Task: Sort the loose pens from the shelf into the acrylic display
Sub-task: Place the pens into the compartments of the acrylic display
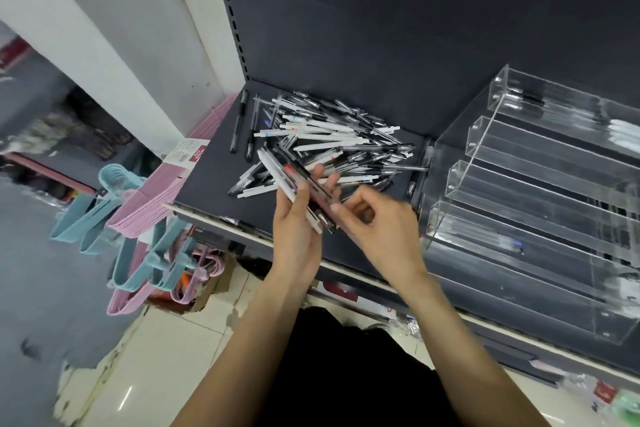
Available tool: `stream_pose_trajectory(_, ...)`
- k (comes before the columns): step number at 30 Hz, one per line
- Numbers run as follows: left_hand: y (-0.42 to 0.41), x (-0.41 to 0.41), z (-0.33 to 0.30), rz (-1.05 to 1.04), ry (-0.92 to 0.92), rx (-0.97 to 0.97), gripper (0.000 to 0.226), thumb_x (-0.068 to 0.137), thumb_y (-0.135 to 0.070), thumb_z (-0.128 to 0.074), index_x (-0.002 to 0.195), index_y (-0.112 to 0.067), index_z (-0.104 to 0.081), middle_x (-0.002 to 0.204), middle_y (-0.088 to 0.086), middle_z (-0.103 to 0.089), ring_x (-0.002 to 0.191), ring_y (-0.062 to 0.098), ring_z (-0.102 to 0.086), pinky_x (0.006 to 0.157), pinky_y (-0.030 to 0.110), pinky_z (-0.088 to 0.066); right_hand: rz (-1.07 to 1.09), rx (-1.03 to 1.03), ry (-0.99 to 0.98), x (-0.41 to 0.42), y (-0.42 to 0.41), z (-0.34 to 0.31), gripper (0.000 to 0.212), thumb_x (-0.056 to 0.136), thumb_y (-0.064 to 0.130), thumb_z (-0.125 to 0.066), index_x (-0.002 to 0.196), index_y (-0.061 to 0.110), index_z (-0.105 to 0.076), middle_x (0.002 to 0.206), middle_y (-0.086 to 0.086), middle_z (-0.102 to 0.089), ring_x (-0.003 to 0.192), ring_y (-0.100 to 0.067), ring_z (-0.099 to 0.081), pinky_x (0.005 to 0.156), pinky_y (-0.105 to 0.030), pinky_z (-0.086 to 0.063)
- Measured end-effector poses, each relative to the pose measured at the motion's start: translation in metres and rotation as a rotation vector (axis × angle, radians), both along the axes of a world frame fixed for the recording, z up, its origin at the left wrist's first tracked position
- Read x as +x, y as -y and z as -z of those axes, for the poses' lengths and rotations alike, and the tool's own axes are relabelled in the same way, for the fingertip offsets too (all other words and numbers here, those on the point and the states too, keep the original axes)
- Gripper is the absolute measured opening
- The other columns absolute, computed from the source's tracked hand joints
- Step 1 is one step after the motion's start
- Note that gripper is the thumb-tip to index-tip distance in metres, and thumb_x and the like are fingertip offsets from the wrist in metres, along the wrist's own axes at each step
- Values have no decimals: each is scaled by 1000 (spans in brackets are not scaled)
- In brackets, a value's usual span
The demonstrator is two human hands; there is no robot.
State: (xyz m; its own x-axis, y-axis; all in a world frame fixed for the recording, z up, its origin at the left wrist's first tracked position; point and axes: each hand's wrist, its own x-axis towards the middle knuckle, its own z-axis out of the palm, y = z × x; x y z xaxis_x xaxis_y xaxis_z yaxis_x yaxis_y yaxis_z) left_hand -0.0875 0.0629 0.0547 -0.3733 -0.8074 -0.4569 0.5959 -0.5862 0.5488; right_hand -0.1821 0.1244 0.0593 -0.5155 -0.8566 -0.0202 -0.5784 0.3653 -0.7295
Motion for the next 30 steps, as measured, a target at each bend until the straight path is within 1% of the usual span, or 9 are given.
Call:
stream_pose_trajectory(3,1,3,-1,-64,-27,1,31,103,-11,-33,133,-12,-40,112,6,-68,99,21,-68,85,33,-56,-84,54,-49,0,2,-1,17,86,40,-63,79,24,-60,77,14,-64,63,-8,-60,61,-37,-53)
stream_pose_trajectory(5,3,4,0,-104,-23,-29,30,103,-13,-34,133,-15,-39,112,5,-68,100,21,-67,92,37,-53,-126,124,119,-2,1,-5,14,91,36,-58,84,24,-57,79,10,-67,56,-7,-63,55,-35,-54)
stream_pose_trajectory(8,5,4,0,-103,9,-69,23,104,-14,-34,125,-16,-44,120,5,-66,107,23,-65,93,37,-52,-88,112,397,-2,2,-10,10,91,23,-61,85,16,-58,70,-1,-68,47,-12,-61,43,-23,-48)
stream_pose_trajectory(10,2,1,0,-35,23,-90,26,104,-15,-32,126,-18,-45,125,5,-64,111,21,-63,88,35,-54,-63,68,418,-2,5,-10,9,90,20,-64,84,14,-59,67,-3,-66,48,-15,-61,46,-23,-50)
stream_pose_trajectory(13,-5,-5,3,77,82,-106,33,103,-17,-34,133,-11,-46,128,6,-62,116,19,-60,68,29,-55,-38,46,429,-5,11,-10,11,88,18,-65,80,16,-59,65,-2,-65,51,-17,-65,53,-29,-56)
stream_pose_trajectory(16,0,-6,1,42,120,-106,29,102,-14,-38,123,0,-52,110,9,-67,100,14,-66,77,27,-56,-54,45,529,-11,11,-11,4,87,14,-67,87,15,-63,72,-3,-68,60,-17,-70,65,-33,-59)
stream_pose_trajectory(21,13,-4,-7,-49,32,-98,16,100,-8,-40,104,-7,-56,92,2,-66,89,13,-67,90,30,-54,-12,-48,678,-16,6,-12,15,82,7,-70,95,12,-63,77,-7,-71,71,-20,-71,67,-25,-56)
stream_pose_trajectory(27,31,7,-11,-156,-46,-115,23,103,-6,-32,96,-13,-53,78,-4,-64,74,10,-63,72,26,-54,31,-73,699,-23,-5,-11,17,80,1,-71,89,15,-65,75,-3,-70,68,-13,-67,66,-23,-54)
stream_pose_trajectory(30,37,14,-5,-251,-21,-53,19,102,-6,-35,101,-13,-52,80,-3,-62,73,9,-62,75,28,-55,85,-186,676,-35,-6,-17,22,82,-4,-65,86,17,-68,76,8,-68,70,-6,-61,70,-18,-50)
